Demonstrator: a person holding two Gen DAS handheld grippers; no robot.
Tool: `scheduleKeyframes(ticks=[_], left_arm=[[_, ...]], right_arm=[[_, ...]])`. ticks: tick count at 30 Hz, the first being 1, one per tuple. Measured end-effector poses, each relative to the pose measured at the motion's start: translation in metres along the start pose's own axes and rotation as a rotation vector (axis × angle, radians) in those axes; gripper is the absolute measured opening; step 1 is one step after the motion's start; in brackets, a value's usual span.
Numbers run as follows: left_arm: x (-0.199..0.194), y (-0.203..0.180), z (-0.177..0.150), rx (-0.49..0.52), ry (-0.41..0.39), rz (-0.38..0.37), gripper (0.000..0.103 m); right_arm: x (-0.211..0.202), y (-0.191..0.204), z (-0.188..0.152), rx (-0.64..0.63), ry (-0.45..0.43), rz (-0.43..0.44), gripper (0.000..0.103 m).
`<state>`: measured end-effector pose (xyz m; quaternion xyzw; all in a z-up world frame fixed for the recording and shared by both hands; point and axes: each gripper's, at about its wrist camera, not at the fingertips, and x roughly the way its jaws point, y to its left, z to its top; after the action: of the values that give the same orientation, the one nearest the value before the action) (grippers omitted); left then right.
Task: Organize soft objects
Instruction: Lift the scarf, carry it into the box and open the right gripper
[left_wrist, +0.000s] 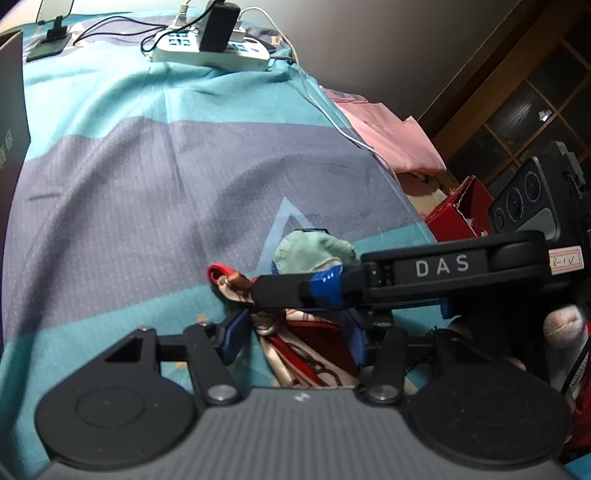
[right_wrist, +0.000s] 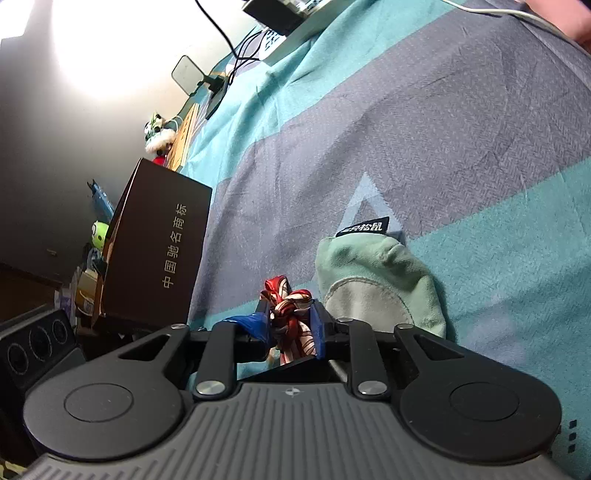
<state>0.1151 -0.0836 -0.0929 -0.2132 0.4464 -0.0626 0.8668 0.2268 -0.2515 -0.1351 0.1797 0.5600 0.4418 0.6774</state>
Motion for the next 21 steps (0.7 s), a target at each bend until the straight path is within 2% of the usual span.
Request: scheduleKeyframes(ticks=[4, 8, 10, 13, 16, 21], left_arm=[[0.000, 0.000, -0.003, 0.009, 0.000, -0.005, 0.053], [0.001, -0.002, -0.003, 0.028, 0.001, -0.005, 0.052], [0.000, 0.000, -0.002, 0.022, 0.008, -0.012, 0.040], [-0.004, 0.000, -0.002, 0.025, 0.023, -0.020, 0.036], [-0.020, -0.001, -0.007, 0.046, 0.030, -0.019, 0.034], [-0.063, 0.012, -0.022, 0.018, 0.032, -0.036, 0.033]], right_arm=[[-0.002, 0.008, -0.002, -0.071, 0.010, -0.021, 0.009], [0.001, 0.007, -0.001, -0.073, 0.011, -0.021, 0.008], [0.001, 0.008, 0.000, -0.082, 0.015, -0.035, 0.007], [0.001, 0.015, -0.001, -0.084, 0.037, -0.055, 0.007], [0.000, 0.025, -0.006, -0.076, 0.059, -0.043, 0.007], [0.004, 0.051, -0.018, -0.084, 0.121, 0.014, 0.007]])
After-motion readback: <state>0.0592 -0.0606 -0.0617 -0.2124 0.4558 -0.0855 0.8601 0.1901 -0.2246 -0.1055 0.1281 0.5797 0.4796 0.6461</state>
